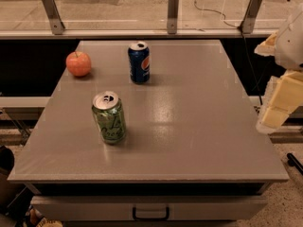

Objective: Knock green can over

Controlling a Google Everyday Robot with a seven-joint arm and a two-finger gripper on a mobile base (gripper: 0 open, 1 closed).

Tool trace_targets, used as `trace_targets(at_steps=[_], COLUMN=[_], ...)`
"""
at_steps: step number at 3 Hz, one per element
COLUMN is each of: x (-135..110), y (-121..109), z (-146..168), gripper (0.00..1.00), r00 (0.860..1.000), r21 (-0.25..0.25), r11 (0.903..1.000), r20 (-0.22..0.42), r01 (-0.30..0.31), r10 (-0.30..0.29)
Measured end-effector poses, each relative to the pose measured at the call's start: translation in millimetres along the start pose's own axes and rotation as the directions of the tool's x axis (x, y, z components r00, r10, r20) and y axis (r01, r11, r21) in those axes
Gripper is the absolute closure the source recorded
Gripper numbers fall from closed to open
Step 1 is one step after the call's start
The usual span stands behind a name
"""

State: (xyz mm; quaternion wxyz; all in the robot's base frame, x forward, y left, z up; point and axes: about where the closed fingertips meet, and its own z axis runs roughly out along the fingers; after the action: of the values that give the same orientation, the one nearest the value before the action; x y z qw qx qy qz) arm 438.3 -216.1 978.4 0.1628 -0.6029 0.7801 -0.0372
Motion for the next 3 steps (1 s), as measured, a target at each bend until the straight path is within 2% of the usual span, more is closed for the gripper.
trace_targets(at_steps=[1, 2, 3], x=[0, -11, -36], y=[0, 5, 13], z=[0, 4, 24], gripper=[0.00, 0.00, 0.00], r00=[1.000, 0.996, 0.969], r21=[0.000, -0.006, -0.027], r11=[1.0000, 0.9999, 0.9990], r20=[0.000, 0.089, 0.244], r01=[0.000, 0.010, 0.036], r10=[0.000, -0.009, -0.028])
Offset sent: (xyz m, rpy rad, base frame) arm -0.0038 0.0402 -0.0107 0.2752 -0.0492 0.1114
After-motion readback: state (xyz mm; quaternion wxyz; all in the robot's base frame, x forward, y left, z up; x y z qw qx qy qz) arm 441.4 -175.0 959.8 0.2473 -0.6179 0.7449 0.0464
